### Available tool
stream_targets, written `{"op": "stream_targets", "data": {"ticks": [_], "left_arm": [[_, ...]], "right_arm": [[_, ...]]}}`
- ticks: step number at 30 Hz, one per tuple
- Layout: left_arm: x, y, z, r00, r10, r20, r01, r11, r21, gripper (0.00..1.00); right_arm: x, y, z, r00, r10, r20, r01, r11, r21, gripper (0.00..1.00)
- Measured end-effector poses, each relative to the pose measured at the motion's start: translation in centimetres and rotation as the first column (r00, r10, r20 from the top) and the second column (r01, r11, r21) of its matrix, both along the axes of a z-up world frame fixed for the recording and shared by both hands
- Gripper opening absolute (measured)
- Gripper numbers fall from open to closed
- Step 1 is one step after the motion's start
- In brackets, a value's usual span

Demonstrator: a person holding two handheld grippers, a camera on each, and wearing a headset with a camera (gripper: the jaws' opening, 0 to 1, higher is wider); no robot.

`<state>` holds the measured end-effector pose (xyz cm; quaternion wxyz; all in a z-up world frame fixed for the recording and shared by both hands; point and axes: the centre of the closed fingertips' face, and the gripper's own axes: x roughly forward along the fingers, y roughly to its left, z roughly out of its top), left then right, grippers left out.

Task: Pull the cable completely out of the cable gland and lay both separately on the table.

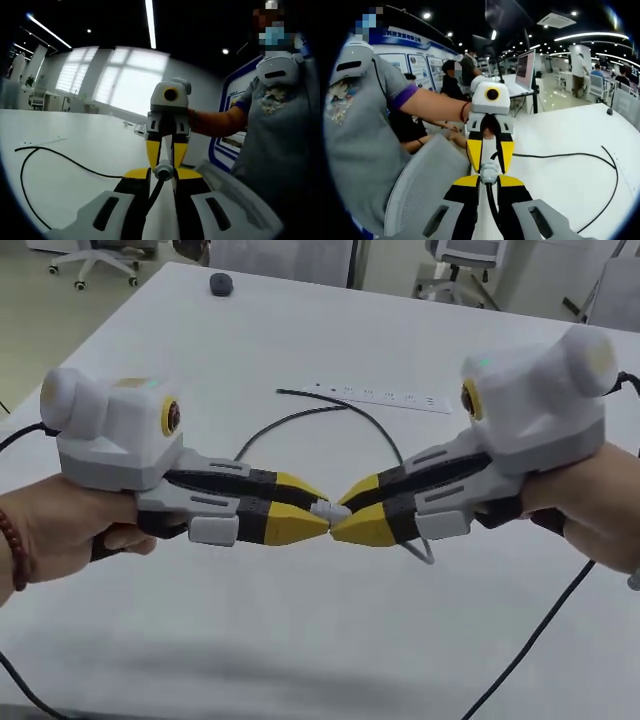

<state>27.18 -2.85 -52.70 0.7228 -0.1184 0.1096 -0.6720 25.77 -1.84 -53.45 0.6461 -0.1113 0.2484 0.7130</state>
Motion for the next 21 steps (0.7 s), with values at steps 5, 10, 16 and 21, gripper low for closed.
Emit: {"op": "stream_targets", "data": {"ticks": [5, 10, 16, 21], "left_arm": [[-0.3, -0.1, -0.1, 1.0, 0.001, -0.018, -0.001, 1.0, -0.01, 0.16], [-0.4, -0.2, -0.2, 0.999, 0.033, 0.02, -0.032, 0.999, -0.019, 0.16], [-0.4, -0.3, 0.0, 0.997, 0.054, 0.06, -0.054, 0.999, -0.002, 0.15], [-0.1, -0.2, 0.7, 0.99, 0.072, 0.125, -0.075, 0.997, 0.018, 0.15]], "right_arm": [[0.1, -0.1, -0.1, 1.0, 0.002, 0.008, -0.002, 1.0, 0.0, 0.08], [0.0, -0.2, -0.2, 1.0, 0.0, -0.003, 0.0, 1.0, 0.015, 0.08], [0.2, -0.3, -0.2, 0.999, -0.027, -0.031, 0.028, 0.999, 0.033, 0.08], [0.8, -0.8, 0.9, 0.978, -0.113, -0.173, 0.134, 0.984, 0.114, 0.09]]}}
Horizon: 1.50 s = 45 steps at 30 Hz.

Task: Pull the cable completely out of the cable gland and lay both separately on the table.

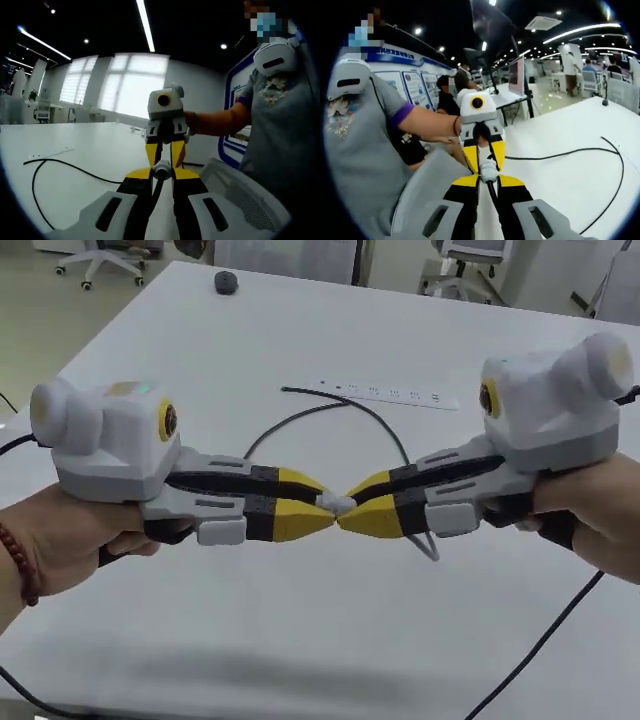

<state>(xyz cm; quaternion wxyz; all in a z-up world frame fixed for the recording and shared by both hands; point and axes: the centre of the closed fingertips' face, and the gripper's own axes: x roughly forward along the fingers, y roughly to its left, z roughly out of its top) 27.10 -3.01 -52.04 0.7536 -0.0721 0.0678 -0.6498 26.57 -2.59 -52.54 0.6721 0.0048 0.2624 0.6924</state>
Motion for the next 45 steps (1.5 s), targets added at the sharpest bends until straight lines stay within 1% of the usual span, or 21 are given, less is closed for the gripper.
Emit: {"op": "stream_targets", "data": {"ticks": [4, 5, 6, 7, 8, 9, 10, 12, 13, 14, 16, 21, 25, 29, 32, 35, 36, 38, 41, 44, 45], "left_arm": [[-0.1, 0.1, 0.0, 0.999, -0.011, 0.053, 0.009, 0.999, 0.037, 0.15], [-0.2, 0.1, 0.1, 0.998, -0.014, 0.068, 0.011, 0.999, 0.045, 0.15], [-0.3, 0.0, 0.1, 0.996, -0.02, 0.087, 0.016, 0.998, 0.053, 0.15], [-0.3, 0.0, 0.2, 0.995, -0.022, 0.093, 0.017, 0.998, 0.056, 0.15], [-0.4, 0.0, 0.2, 0.995, -0.026, 0.101, 0.02, 0.998, 0.059, 0.15], [-0.5, 0.0, 0.2, 0.994, -0.031, 0.109, 0.025, 0.998, 0.064, 0.15], [-0.6, -0.1, 0.1, 0.993, -0.035, 0.115, 0.027, 0.997, 0.071, 0.15], [-0.8, -0.1, 0.0, 0.992, -0.04, 0.122, 0.031, 0.996, 0.08, 0.15], [-0.9, -0.1, -0.1, 0.99, -0.044, 0.131, 0.033, 0.996, 0.085, 0.15], [-0.9, -0.1, -0.1, 0.99, -0.044, 0.131, 0.033, 0.996, 0.086, 0.15], [-1.0, 0.0, -0.2, 0.989, -0.046, 0.14, 0.034, 0.995, 0.089, 0.15], [-1.3, 0.1, -0.3, 0.986, -0.058, 0.153, 0.044, 0.994, 0.097, 0.15], [-1.5, 0.1, -0.6, 0.986, -0.068, 0.154, 0.05, 0.992, 0.113, 0.15], [-1.5, 0.1, -0.6, 0.985, -0.069, 0.159, 0.052, 0.992, 0.112, 0.15], [-1.4, 0.2, -0.7, 0.984, -0.068, 0.163, 0.049, 0.992, 0.114, 0.15], [-1.3, 0.3, -1.0, 0.987, -0.06, 0.151, 0.043, 0.992, 0.118, 0.15], [-1.1, 0.4, -1.0, 0.989, -0.05, 0.14, 0.034, 0.993, 0.11, 0.15], [-1.0, 0.5, -1.1, 0.992, -0.039, 0.122, 0.026, 0.994, 0.101, 0.15], [-0.8, 0.6, -1.3, 0.994, -0.028, 0.106, 0.017, 0.995, 0.103, 0.15], [-0.7, 0.7, -1.5, 0.996, -0.019, 0.089, 0.009, 0.995, 0.103, 0.15], [-0.6, 0.7, -1.5, 0.997, -0.009, 0.074, 0.002, 0.995, 0.097, 0.15]], "right_arm": [[-0.2, -0.5, -0.4, 0.997, -0.022, -0.079, 0.024, 0.999, 0.021, 0.21], [-0.6, -0.5, -0.4, 0.994, -0.013, -0.11, 0.016, 0.999, 0.029, 0.22], [-0.6, -0.5, -0.4, 0.993, -0.014, -0.115, 0.018, 0.999, 0.037, 0.22], [-0.6, -0.4, -0.4, 0.994, -0.016, -0.112, 0.021, 0.999, 0.045, 0.21], [-0.7, -0.4, -0.6, 0.989, -0.019, -0.149, 0.027, 0.999, 0.047, 0.2], [-0.7, -0.4, -0.7, 0.986, -0.025, -0.163, 0.034, 0.998, 0.052, 0.2], [-0.3, -0.3, -0.6, 0.985, -0.039, -0.167, 0.052, 0.996, 0.075, 0.18], [-0.5, -0.3, -0.5, 0.981, -0.034, -0.193, 0.051, 0.995, 0.085, 0.16], [-0.7, -0.2, -0.2, 0.979, -0.028, -0.204, 0.051, 0.993, 0.109, 0.14], [-0.9, -0.1, -0.1, 0.97, -0.026, -0.242, 0.056, 0.991, 0.118, 0.14], [-1.0, 0.0, -0.1, 0.969, -0.019, -0.247, 0.053, 0.989, 0.135, 0.14], [-1.3, 0.0, -0.2, 0.946, -0.007, -0.323, 0.061, 0.986, 0.157, 0.14], [-1.6, 0.4, -0.6, 0.953, -0.001, -0.302, 0.041, 0.991, 0.125, 0.12], [-1.5, 0.6, -0.5, 0.95, 0.005, -0.312, 0.033, 0.993, 0.116, 0.09], [-1.6, 0.6, -0.6, 0.958, 0.006, -0.286, 0.023, 0.995, 0.1, 0.09], [-1.5, 0.7, -0.8, 0.981, 0.008, -0.195, 0.005, 0.998, 0.066, 0.08], [-1.3, 0.8, -0.9, 0.99, 0.006, -0.142, 0.003, 0.998, 0.058, 0.07], [-1.3, 0.8, -1.0, 0.998, 0.015, -0.068, -0.013, 0.999, 0.033, 0.07], [-1.3, 0.9, -1.3, 1.0, 0.022, 0.003, -0.022, 1.0, -0.005, 0.06], [-1.3, 1.0, -1.4, 0.999, 0.023, 0.042, -0.022, 1.0, -0.014, 0.06], [-1.2, 1.0, -1.4, 0.998, 0.015, 0.055, -0.014, 1.0, -0.016, 0.06]]}}
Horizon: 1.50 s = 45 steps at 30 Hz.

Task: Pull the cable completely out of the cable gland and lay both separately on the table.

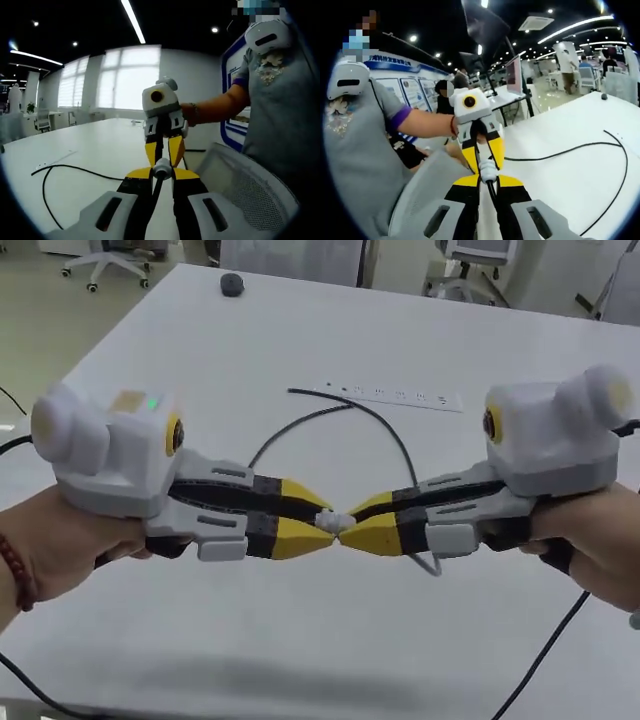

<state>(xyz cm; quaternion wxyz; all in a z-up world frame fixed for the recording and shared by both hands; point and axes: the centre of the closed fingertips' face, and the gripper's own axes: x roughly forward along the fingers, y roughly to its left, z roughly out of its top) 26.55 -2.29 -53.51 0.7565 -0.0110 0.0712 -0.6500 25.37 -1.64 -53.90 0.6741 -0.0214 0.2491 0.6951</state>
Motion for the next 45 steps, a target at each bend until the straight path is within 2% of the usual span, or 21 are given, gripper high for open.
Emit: {"op": "stream_targets", "data": {"ticks": [8, 11, 14, 15, 17, 18, 22, 23, 24, 26, 27, 28, 30, 32, 35, 36, 37, 38, 39, 41, 45], "left_arm": [[0.3, -0.1, -0.2, 0.999, 0.029, -0.046, -0.029, 1.0, -0.002, 0.15], [0.6, 0.0, -0.1, 0.993, 0.056, -0.106, -0.06, 0.998, -0.035, 0.14], [0.6, -0.1, -0.4, 0.991, 0.06, -0.122, -0.064, 0.997, -0.033, 0.14], [0.4, -0.1, -0.5, 0.992, 0.057, -0.114, -0.061, 0.998, -0.027, 0.14], [0.2, -0.2, -0.7, 0.992, 0.053, -0.114, -0.055, 0.998, -0.016, 0.14], [0.2, -0.2, -0.7, 0.99, 0.057, -0.128, -0.059, 0.998, -0.013, 0.14], [0.6, -0.3, -0.6, 0.983, 0.078, -0.165, -0.081, 0.997, -0.012, 0.14], [0.7, -0.3, -0.6, 0.982, 0.083, -0.168, -0.085, 0.996, -0.009, 0.14], [0.8, -0.3, -0.8, 0.974, 0.095, -0.204, -0.099, 0.995, -0.006, 0.14], [1.0, -0.3, -0.8, 0.974, 0.1, -0.205, -0.104, 0.995, -0.01, 0.15], [1.0, -0.3, -0.8, 0.973, 0.103, -0.205, -0.107, 0.994, -0.01, 0.15], [1.0, -0.3, -0.8, 0.971, 0.109, -0.212, -0.113, 0.994, -0.008, 0.15], [1.0, -0.4, -1.1, 0.976, 0.111, -0.186, -0.111, 0.994, 0.009, 0.15], [1.1, -0.4, -1.3, 0.974, 0.115, -0.196, -0.115, 0.993, 0.012, 0.15], [1.3, -0.5, -1.3, 0.973, 0.12, -0.195, -0.121, 0.993, 0.01, 0.15], [1.2, -0.5, -1.3, 0.974, 0.12, -0.191, -0.12, 0.993, 0.012, 0.15], [1.3, -0.5, -1.3, 0.976, 0.12, -0.179, -0.12, 0.993, 0.012, 0.15], [1.2, -0.5, -1.3, 0.978, 0.121, -0.173, -0.119, 0.993, 0.017, 0.15], [1.1, -0.5, -1.4, 0.981, 0.122, -0.148, -0.119, 0.992, 0.029, 0.15], [1.2, -0.1, -0.9, 0.984, 0.125, -0.129, -0.124, 0.992, 0.02, 0.15], [0.9, 0.2, -0.5, 0.995, 0.093, -0.018, -0.092, 0.994, 0.055, 0.15]], "right_arm": [[0.5, 0.1, -0.3, 0.984, 0.012, 0.18, 0.003, 0.997, -0.083, 0.05], [0.8, 0.0, -0.3, 0.961, 0.022, 0.275, 0.009, 0.994, -0.112, 0.05], [0.7, 0.0, -0.7, 0.928, 0.057, 0.368, 0.003, 0.987, -0.161, 0.06], [0.4, 0.1, -0.9, 0.937, 0.049, 0.345, 0.008, 0.987, -0.163, 0.06], [0.4, 0.0, -1.1, 0.938, 0.06, 0.34, 0.001, 0.984, -0.178, 0.06], [0.5, -0.1, -1.2, 0.919, 0.08, 0.386, -0.005, 0.982, -0.191, 0.06], [1.0, -0.2, -1.1, 0.873, 0.1, 0.477, 0.016, 0.973, -0.232, 0.06], [1.3, -0.2, -1.2, 0.839, 0.121, 0.53, 0.022, 0.967, -0.254, 0.06], [1.4, -0.2, -1.2, 0.795, 0.148, 0.588, 0.025, 0.961, -0.275, 0.06], [1.5, -0.2, -1.2, 0.749, 0.163, 0.642, 0.04, 0.956, -0.289, 0.06], [1.6, -0.2, -1.3, 0.738, 0.165, 0.654, 0.044, 0.956, -0.291, 0.06], [1.5, -0.2, -1.5, 0.739, 0.168, 0.653, 0.041, 0.955, -0.292, 0.06], [1.6, -0.3, -1.7, 0.747, 0.169, 0.644, 0.039, 0.955, -0.295, 0.06], [1.8, -0.4, -2.0, 0.777, 0.145, 0.612, 0.045, 0.958, -0.284, 0.07], [2.2, -0.6, -1.9, 0.781, 0.13, 0.611, 0.05, 0.962, -0.268, 0.07], [2.2, -0.6, -1.9, 0.794, 0.123, 0.595, 0.052, 0.962, -0.268, 0.07], [2.2, -0.7, -1.8, 0.794, 0.12, 0.596, 0.053, 0.963, -0.264, 0.08], [2.2, -0.8, -1.9, 0.81, 0.113, 0.576, 0.05, 0.964, -0.259, 0.09], [1.8, -1.0, -2.1, 0.848, 0.106, 0.519, 0.037, 0.965, -0.258, 0.11], [1.7, -1.3, -1.8, 0.894, 0.05, 0.446, 0.055, 0.974, -0.219, 0.19], [1.0, -1.7, -0.2, 0.97, -0.063, 0.234, 0.085, 0.993, -0.085, 0.2]]}}
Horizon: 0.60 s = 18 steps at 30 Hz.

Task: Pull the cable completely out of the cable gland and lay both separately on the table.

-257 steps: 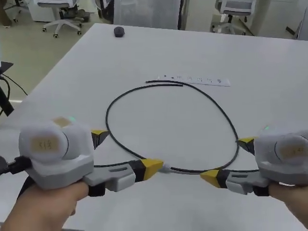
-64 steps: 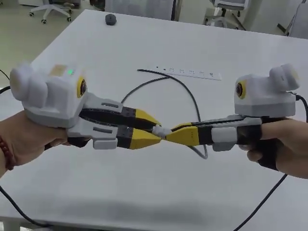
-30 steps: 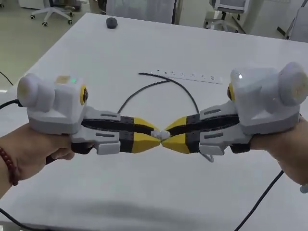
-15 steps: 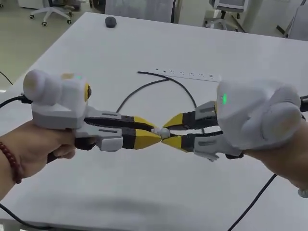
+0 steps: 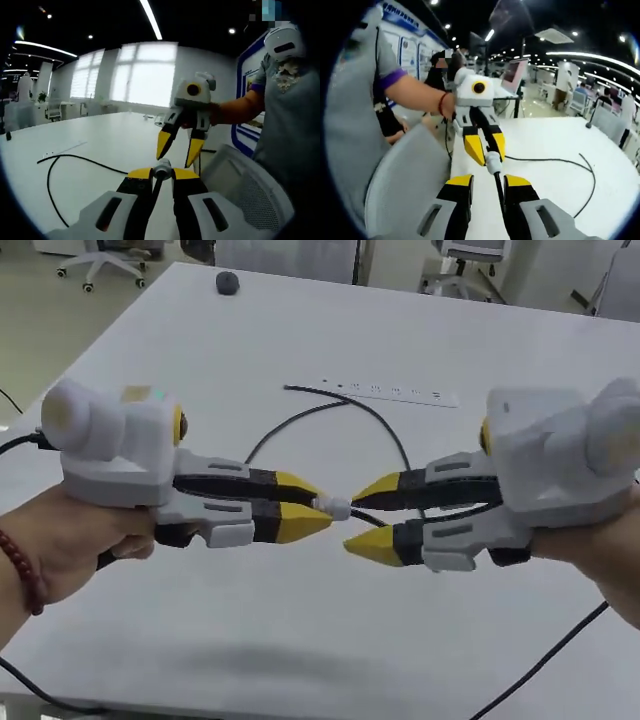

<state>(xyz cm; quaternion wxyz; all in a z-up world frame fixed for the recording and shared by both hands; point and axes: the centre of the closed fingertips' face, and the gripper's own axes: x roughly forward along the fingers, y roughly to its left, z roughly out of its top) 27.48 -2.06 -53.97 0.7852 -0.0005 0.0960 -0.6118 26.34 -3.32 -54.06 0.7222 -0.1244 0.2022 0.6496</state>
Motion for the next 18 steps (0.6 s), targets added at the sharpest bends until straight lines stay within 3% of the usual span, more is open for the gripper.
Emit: {"op": "stream_targets", "data": {"ticks": [1, 3, 4, 7, 9, 13, 15, 17, 18], "left_arm": [[-0.3, -0.1, 0.1, 0.999, -0.022, 0.03, 0.022, 1.0, 0.013, 0.15], [-0.5, -0.1, 0.3, 0.997, -0.039, 0.061, 0.038, 0.999, 0.029, 0.15], [-0.7, -0.2, 0.2, 0.996, -0.051, 0.068, 0.048, 0.998, 0.036, 0.15], [-1.2, -0.6, 0.1, 0.991, -0.087, 0.105, 0.08, 0.995, 0.065, 0.15], [-1.6, -0.9, -0.1, 0.988, -0.103, 0.116, 0.094, 0.993, 0.077, 0.15], [-1.6, -1.1, -0.1, 0.987, -0.103, 0.121, 0.095, 0.993, 0.072, 0.15], [-1.5, -1.1, -0.1, 0.988, -0.098, 0.12, 0.09, 0.994, 0.068, 0.15], [-1.5, -1.1, -0.1, 0.988, -0.1, 0.122, 0.092, 0.993, 0.068, 0.15], [-1.6, -1.1, -0.2, 0.987, -0.102, 0.124, 0.094, 0.993, 0.073, 0.15]], "right_arm": [[0.1, 0.0, 0.1, 1.0, -0.006, -0.011, 0.006, 1.0, 0.011, 0.21], [0.1, 0.0, 0.6, 0.997, -0.013, -0.08, 0.018, 0.998, 0.059, 0.21], [0.3, 0.1, 0.9, 0.996, -0.021, -0.085, 0.028, 0.996, 0.089, 0.22], [0.1, 0.4, 1.6, 0.98, -0.018, -0.196, 0.051, 0.985, 0.163, 0.2], [-0.2, 0.6, 1.3, 0.958, -0.012, -0.285, 0.063, 0.983, 0.173, 0.19], [-0.2, 0.4, 0.1, 0.942, -0.01, -0.336, 0.067, 0.985, 0.157, 0.14], [-0.4, 0.4, 0.0, 0.926, -0.003, -0.378, 0.071, 0.984, 0.165, 0.12], [-0.4, 0.4, 0.0, 0.927, 0.002, -0.376, 0.068, 0.983, 0.173, 0.13], [-0.8, 0.5, 0.2, 0.911, 0.02, -0.411, 0.062, 0.98, 0.187, 0.12]]}}
